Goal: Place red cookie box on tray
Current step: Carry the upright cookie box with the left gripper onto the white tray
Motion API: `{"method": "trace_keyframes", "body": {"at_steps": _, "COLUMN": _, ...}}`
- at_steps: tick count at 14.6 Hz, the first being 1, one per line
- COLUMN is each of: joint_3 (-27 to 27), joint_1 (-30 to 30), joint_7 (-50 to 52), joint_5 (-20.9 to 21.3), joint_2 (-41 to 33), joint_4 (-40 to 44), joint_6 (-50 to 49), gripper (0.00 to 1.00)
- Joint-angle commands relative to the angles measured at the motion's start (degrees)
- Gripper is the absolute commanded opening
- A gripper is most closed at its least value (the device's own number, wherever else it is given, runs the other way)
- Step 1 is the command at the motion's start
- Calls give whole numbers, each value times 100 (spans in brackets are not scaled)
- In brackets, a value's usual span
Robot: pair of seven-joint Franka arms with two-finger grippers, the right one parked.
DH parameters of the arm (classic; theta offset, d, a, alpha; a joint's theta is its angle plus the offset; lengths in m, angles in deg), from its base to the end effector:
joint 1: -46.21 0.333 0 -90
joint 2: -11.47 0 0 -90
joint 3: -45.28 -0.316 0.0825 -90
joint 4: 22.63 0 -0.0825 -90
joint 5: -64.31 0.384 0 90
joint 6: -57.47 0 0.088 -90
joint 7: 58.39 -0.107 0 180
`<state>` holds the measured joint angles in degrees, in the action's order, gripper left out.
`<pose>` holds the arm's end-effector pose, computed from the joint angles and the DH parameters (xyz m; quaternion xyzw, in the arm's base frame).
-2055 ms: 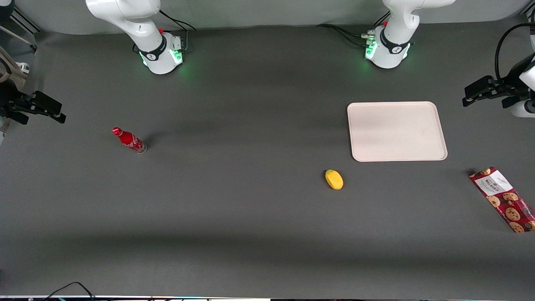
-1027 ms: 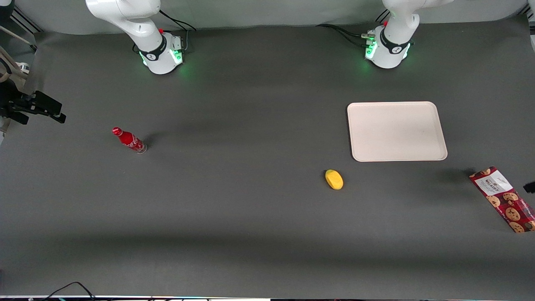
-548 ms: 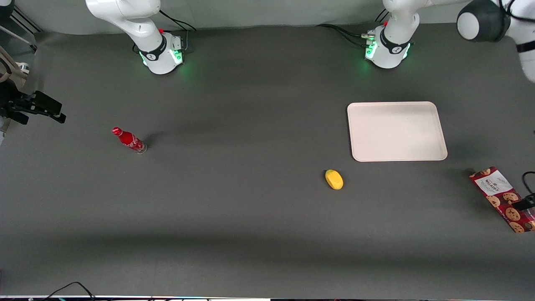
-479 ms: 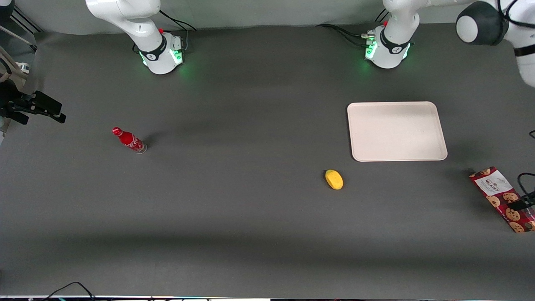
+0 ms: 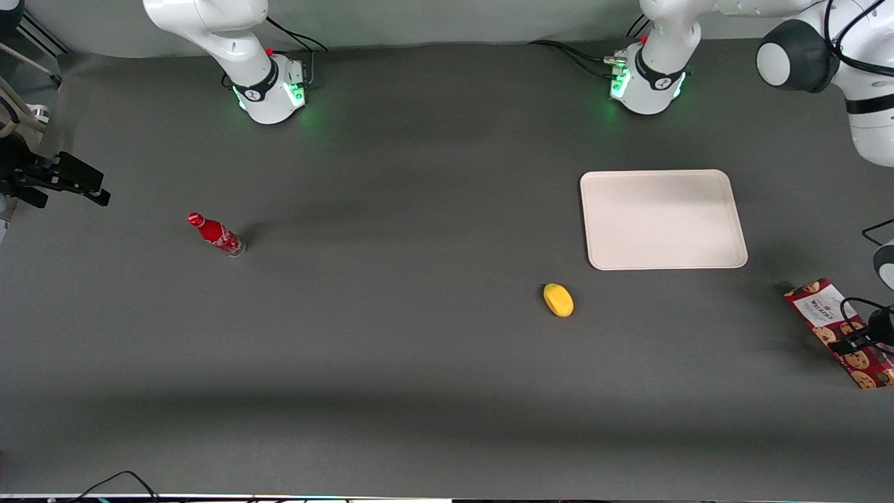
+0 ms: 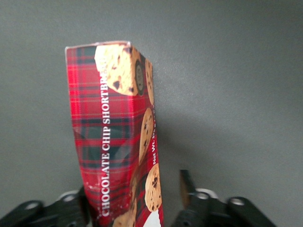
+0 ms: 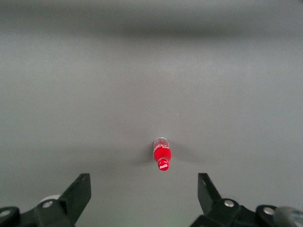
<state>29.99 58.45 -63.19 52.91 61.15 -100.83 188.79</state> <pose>0.6819 0.3001 0.2175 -0.9766 -0.2091 -0.0380 0.0336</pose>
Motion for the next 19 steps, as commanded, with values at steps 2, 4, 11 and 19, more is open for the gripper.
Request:
{"method": "trace_keyframes", "body": {"at_steps": 2, "joint_3": 9, "joint_1": 25, "joint_7": -126, "joint_5": -37, "joint_2": 68, "joint_4": 148, "joint_6": -88, "gripper": 0}}
{"method": "trace_keyframes", "body": {"at_steps": 4, "joint_3": 9, "joint_1": -19, "joint_7": -153, "joint_5": 155, "joint_2": 15, "joint_4": 174, "joint_6": -167, "gripper": 0}}
{"method": "trace_keyframes", "body": {"at_steps": 11, "joint_3": 9, "joint_1": -185, "joint_7": -179, "joint_5": 763, "joint_2": -1582, "joint_4": -359, "joint_6": -1669, "gripper": 0}}
{"method": "trace_keyframes", "body": {"at_steps": 19, "joint_3": 18, "joint_1": -1169, "joint_7": -65, "joint_5": 1797, "joint_2": -4860, "joint_4": -5032, "joint_6": -627, "gripper": 0}}
